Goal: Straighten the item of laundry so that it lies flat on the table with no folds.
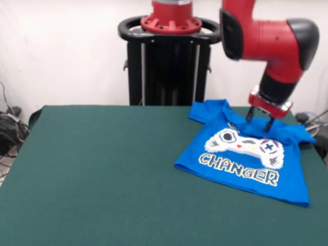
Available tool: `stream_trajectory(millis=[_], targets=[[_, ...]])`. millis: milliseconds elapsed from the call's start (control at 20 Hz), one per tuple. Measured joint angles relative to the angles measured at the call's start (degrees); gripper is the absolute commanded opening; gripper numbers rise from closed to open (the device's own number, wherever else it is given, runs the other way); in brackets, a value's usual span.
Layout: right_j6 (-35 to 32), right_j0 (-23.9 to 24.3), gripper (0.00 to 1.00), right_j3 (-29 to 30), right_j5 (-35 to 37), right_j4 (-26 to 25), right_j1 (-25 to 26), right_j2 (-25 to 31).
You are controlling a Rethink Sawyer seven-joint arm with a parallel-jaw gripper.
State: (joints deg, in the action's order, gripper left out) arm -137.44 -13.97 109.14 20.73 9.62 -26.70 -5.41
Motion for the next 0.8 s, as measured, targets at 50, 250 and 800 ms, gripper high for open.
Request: stream_trajectory(millis=[50, 250, 800], targets=[[0.00, 0.06, 1.00, -0.25, 0.00, -0.36, -0.79, -1.21], [0.00, 4.45, 1.00, -0.95, 0.01, -0.61, -4.23, -2.75], [0.00, 22.26, 1.00, -6.76, 7.09, -0.24, -5.82, -0.16]])
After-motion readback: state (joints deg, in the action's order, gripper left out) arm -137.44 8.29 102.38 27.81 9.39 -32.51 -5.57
